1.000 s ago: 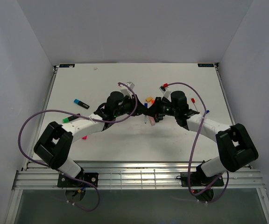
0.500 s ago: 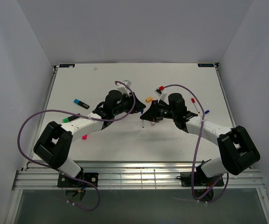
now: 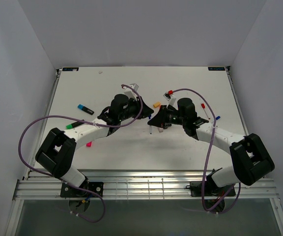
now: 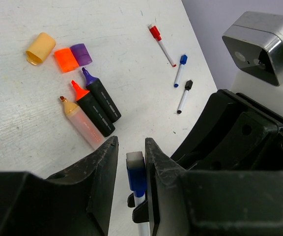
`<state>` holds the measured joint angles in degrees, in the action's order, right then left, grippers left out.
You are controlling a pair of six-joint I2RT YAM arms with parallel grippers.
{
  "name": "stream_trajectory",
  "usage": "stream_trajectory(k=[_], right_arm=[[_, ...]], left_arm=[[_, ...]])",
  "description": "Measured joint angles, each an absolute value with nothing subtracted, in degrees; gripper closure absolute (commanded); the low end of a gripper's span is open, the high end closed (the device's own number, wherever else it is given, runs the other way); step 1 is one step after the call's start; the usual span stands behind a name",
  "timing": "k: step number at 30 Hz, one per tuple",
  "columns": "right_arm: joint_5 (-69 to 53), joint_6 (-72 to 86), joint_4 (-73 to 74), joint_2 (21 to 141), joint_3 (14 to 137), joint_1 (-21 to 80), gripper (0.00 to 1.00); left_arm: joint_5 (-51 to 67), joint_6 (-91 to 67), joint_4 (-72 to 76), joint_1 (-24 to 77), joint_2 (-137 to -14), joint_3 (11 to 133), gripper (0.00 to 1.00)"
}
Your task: Open the pen caps
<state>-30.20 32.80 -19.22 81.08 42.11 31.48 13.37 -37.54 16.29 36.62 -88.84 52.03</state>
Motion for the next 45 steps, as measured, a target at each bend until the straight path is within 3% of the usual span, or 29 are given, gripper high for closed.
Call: stream_trajectory(k=[12, 20, 23, 25, 28, 33, 45], right_arm=[[-28.42, 34.87, -18.39, 81.1, 43.13, 31.53, 0.92], [-27.57, 35.46, -18.13, 82.17, 43.44, 31.57, 0.92], [-27.09, 35.55, -18.06, 82.26, 43.51, 31.64, 0.92], [-26.89, 35.53, -17.98, 82.28, 43.51, 31.64, 0.92], [-26.63, 35.48, -17.67, 82.61, 43.81, 31.64, 0.92], [-25.41, 35.51, -17.69, 82.98, 44.51, 31.59, 0.92], [-24.82, 35.46, -17.76, 83.61, 44.8, 31.57, 0.92]], left_arm=[[13.39, -37.58, 16.27, 36.53, -88.86, 52.03, 0.54], [13.74, -38.13, 16.25, 36.53, -88.86, 52.01, 0.74], [14.0, -38.48, 16.36, 36.56, -89.1, 52.01, 0.75], [14.11, -38.65, 16.56, 36.53, -89.27, 52.01, 0.75], [14.17, -38.83, 16.71, 36.53, -89.47, 52.01, 0.66], [14.55, -38.87, 16.56, 36.42, -89.54, 51.88, 0.64], [14.96, -39.0, 16.49, 36.45, -89.6, 51.44, 0.87]])
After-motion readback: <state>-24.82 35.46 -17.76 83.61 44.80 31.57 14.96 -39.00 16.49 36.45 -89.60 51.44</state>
